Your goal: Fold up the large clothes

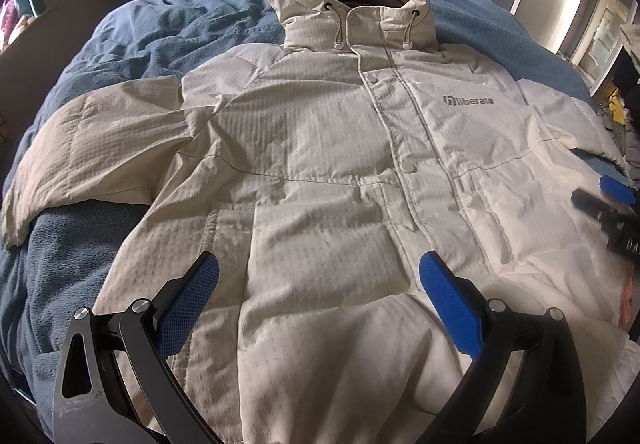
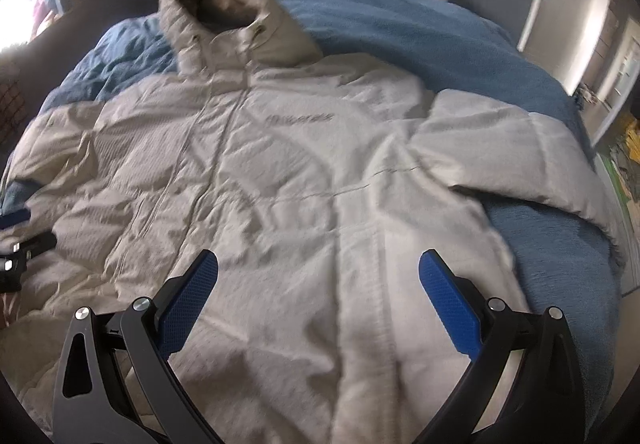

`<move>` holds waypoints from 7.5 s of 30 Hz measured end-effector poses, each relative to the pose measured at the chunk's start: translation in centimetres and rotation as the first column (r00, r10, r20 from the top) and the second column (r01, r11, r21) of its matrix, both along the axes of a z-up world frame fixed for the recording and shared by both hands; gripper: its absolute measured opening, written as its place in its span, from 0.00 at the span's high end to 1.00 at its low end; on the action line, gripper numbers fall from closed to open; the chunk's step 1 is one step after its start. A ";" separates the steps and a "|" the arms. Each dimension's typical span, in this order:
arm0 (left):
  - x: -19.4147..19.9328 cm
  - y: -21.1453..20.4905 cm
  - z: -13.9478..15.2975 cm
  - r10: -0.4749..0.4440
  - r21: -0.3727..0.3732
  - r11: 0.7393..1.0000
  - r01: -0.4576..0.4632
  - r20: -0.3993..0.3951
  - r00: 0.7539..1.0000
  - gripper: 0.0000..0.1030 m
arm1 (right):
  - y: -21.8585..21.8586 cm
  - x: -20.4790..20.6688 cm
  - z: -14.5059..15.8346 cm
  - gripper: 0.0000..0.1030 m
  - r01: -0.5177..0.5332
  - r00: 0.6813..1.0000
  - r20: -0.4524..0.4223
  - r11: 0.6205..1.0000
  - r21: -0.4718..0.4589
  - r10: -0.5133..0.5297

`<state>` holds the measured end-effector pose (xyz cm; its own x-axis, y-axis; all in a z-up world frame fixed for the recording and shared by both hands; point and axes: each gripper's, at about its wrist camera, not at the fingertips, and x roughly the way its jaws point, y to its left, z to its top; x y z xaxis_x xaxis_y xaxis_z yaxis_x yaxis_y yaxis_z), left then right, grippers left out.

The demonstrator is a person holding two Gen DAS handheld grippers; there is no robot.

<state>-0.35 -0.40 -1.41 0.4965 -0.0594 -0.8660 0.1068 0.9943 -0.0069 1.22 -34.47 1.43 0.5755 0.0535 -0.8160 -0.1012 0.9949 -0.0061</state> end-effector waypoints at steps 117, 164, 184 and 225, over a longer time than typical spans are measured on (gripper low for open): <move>8.4 -21.5 -5.5 -0.538 0.356 0.778 0.518 -0.048 0.842 0.47 | -9.1 6.8 0.6 0.07 0.097 0.962 0.215 0.950 0.296 -0.165; 10.2 2.0 -5.4 -0.039 -0.128 0.991 0.032 -0.058 0.998 0.25 | -1.6 10.3 -7.8 0.07 -0.067 0.989 -0.127 0.997 0.029 0.070; 4.7 8.0 2.9 0.142 -0.038 0.990 -0.138 0.176 0.974 0.07 | -1.8 9.1 -6.4 0.07 -0.055 0.997 -0.045 0.997 0.046 0.057; 2.0 37.3 3.8 0.730 -0.335 0.683 -0.649 0.280 0.624 0.87 | -1.4 9.4 -5.3 0.07 -0.039 0.999 0.042 0.992 0.120 0.034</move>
